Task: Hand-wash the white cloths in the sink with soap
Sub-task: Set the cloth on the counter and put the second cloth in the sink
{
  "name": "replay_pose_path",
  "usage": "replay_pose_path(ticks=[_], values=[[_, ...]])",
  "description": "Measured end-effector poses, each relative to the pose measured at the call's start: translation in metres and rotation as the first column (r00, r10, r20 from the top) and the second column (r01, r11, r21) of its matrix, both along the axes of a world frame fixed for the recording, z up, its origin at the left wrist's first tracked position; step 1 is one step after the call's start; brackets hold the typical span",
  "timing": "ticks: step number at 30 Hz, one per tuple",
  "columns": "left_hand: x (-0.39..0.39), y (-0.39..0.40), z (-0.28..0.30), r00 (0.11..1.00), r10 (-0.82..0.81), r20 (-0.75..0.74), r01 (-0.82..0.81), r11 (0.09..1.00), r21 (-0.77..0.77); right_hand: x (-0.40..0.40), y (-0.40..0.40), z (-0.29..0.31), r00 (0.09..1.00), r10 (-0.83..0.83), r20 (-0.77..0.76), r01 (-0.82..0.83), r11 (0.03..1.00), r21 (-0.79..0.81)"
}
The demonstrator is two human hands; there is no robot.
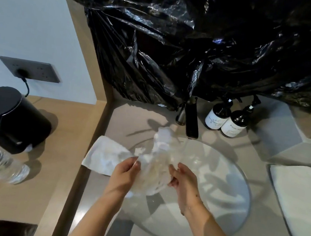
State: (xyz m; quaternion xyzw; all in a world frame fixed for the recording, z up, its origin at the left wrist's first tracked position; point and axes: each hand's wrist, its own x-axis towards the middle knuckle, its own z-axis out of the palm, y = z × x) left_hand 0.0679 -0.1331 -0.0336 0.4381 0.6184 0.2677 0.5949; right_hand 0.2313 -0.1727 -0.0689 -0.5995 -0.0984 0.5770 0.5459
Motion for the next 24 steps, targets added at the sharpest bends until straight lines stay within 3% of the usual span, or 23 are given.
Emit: replay_pose_path(ticks=[2,5,8,10,12,15,19,24], values=[[0.027,-0.007,-0.012,1.000,-0.027,0.006,0.027,0.997,-0.068,0.021,-0.017,-0.003,0.993,-0.112,0.042,0.113,0.993,-0.022],[0.059,-0.011,-0.028,0.997,-0.057,-0.050,0.052,0.994,-0.100,0.048,-0.025,-0.016,0.965,-0.097,0.243,0.114,0.992,-0.056],[0.073,-0.007,-0.052,0.973,-0.125,-0.192,0.126,0.992,-0.008,0.069,-0.022,-0.032,0.868,0.208,0.450,-0.109,0.966,-0.235],[0.072,-0.003,-0.066,0.911,-0.225,-0.344,0.236,0.972,-0.010,0.080,-0.020,-0.035,0.789,0.434,0.435,-0.308,0.892,-0.330],[0.071,0.000,-0.071,0.868,-0.264,-0.421,0.285,0.958,-0.012,0.089,-0.020,-0.033,0.735,0.480,0.479,-0.352,0.874,-0.335],[0.074,0.004,-0.068,0.852,-0.292,-0.435,0.348,0.936,0.055,0.104,-0.021,-0.031,0.720,0.354,0.596,-0.238,0.934,-0.267],[0.082,0.022,-0.072,0.853,-0.344,-0.392,0.388,0.921,0.035,0.135,-0.013,-0.022,0.703,0.096,0.705,-0.070,0.995,-0.066],[0.091,0.044,-0.084,0.833,-0.369,-0.412,0.403,0.915,-0.004,0.185,0.039,0.003,0.629,-0.240,0.740,0.166,0.971,0.174]])
